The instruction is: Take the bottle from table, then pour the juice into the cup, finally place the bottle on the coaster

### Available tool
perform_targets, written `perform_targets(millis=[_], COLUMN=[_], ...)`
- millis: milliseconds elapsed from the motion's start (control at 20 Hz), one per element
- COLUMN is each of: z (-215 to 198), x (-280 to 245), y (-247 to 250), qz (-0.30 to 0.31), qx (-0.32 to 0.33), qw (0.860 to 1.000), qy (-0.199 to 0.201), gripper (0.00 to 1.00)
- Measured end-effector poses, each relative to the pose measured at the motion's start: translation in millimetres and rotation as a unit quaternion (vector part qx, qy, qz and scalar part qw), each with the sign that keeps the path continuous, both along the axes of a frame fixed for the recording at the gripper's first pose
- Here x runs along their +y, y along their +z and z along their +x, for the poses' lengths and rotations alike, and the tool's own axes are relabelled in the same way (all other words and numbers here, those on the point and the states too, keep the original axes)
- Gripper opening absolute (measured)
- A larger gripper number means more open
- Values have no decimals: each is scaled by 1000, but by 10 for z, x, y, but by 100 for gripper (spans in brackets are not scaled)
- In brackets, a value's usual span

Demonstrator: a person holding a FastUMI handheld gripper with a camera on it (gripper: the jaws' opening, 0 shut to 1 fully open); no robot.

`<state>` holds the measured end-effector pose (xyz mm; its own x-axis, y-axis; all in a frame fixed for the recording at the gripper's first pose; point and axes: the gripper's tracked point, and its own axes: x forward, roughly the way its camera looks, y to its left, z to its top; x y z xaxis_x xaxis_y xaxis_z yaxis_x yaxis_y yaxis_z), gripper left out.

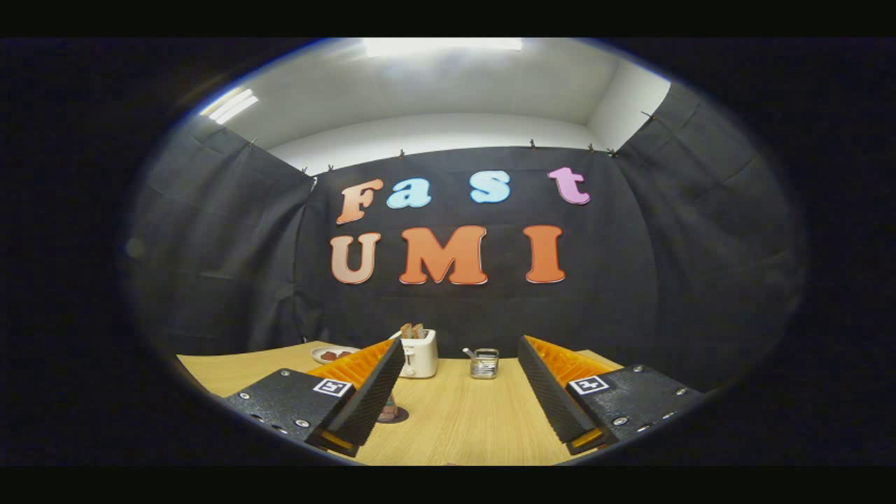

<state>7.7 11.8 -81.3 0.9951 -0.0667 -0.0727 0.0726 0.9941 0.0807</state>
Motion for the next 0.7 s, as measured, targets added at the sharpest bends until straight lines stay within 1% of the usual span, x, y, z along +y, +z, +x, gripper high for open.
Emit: perform_targets(millis=[100,400,700], z=[-16,-85,-37], x=[-6,59,293], y=[20,69,94], qz=[-9,-15,-21], qx=[-1,3,0], qw=[1000,1000,1000], qy=[-7,-5,2], gripper=[97,97,97])
